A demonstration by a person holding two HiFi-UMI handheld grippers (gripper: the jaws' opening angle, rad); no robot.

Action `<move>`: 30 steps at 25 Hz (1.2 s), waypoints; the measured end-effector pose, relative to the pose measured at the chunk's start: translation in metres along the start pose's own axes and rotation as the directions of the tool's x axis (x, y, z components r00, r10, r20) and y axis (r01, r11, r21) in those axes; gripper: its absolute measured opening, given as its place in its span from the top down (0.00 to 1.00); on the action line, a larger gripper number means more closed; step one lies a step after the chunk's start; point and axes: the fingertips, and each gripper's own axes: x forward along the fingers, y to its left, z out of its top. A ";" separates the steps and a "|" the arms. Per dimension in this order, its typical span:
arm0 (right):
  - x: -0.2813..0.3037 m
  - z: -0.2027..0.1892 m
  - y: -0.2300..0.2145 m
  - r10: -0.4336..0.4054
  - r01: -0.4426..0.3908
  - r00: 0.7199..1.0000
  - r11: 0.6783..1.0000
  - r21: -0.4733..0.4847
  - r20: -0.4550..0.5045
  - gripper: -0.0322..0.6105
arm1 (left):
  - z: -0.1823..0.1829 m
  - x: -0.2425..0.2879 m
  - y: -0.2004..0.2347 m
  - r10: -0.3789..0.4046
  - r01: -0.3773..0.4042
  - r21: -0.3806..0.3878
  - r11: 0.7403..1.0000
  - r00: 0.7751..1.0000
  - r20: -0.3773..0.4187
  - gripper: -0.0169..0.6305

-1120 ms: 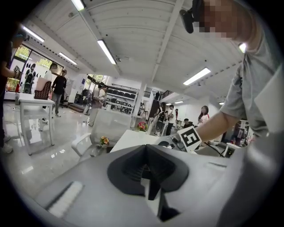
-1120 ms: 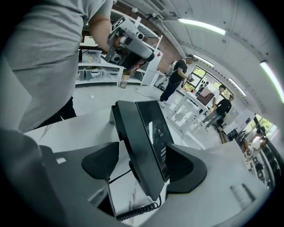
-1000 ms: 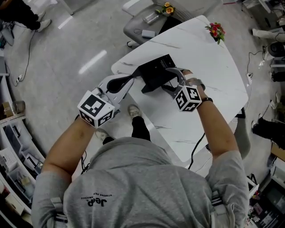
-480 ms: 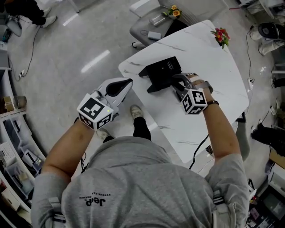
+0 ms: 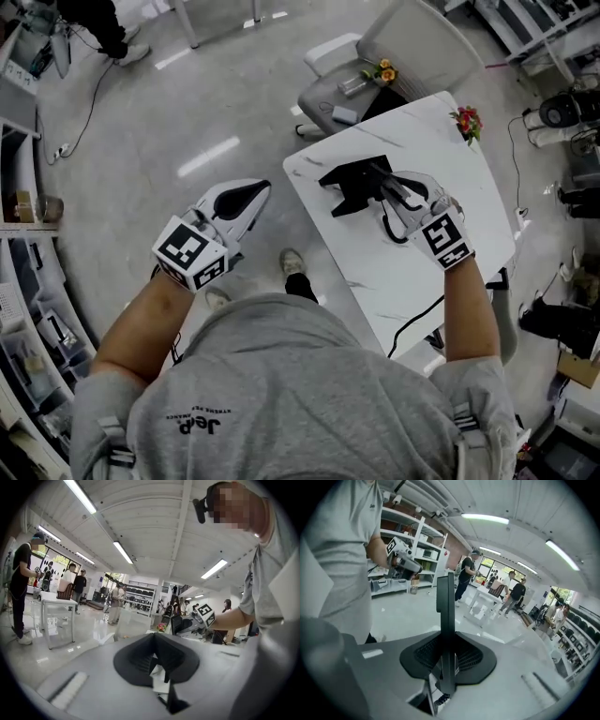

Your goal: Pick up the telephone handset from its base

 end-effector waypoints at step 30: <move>0.059 0.416 0.073 0.263 -0.408 0.823 0.890 0.203 0.503 0.83 | 0.168 -0.386 0.070 0.583 -0.593 -0.059 0.803 0.763 0.279 0.88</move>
